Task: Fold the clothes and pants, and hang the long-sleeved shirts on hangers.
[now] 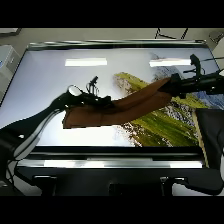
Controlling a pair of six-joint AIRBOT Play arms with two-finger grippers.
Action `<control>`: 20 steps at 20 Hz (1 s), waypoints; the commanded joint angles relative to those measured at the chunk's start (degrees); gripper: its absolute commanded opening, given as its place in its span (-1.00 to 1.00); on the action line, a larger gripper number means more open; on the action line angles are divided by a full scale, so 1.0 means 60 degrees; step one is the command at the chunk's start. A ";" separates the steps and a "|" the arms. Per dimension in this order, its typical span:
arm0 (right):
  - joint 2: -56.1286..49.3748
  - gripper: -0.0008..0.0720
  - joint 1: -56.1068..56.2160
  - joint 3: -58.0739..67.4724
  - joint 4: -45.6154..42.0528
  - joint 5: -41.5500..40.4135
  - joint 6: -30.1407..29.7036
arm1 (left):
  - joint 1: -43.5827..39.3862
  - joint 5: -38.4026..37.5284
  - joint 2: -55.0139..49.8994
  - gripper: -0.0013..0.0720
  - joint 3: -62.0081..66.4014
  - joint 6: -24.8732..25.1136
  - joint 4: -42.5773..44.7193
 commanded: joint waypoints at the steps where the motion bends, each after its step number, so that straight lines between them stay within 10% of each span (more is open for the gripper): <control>1: 0.1279 -0.87 0.0812 0.0007 0.0069 -0.0080 0.0790 | -0.1184 0.1126 -0.0878 -0.90 0.0007 -0.0346 -0.1996; 6: 0.1843 -0.87 0.1683 0.0004 -0.0098 -0.0233 0.1468 | -0.2969 0.2783 -0.1676 -0.90 0.0233 -0.0335 -0.5727; 10: 0.1453 -0.87 0.2488 0.0004 -0.0721 -0.1246 0.1989 | -0.3082 0.3442 -0.1887 -0.90 0.0605 -0.0047 -0.6087; 20: -0.2444 -0.87 0.5639 0.0007 0.2025 -0.4397 0.1271 | 0.3632 -0.0896 0.2758 -0.90 0.0605 -0.2244 0.4371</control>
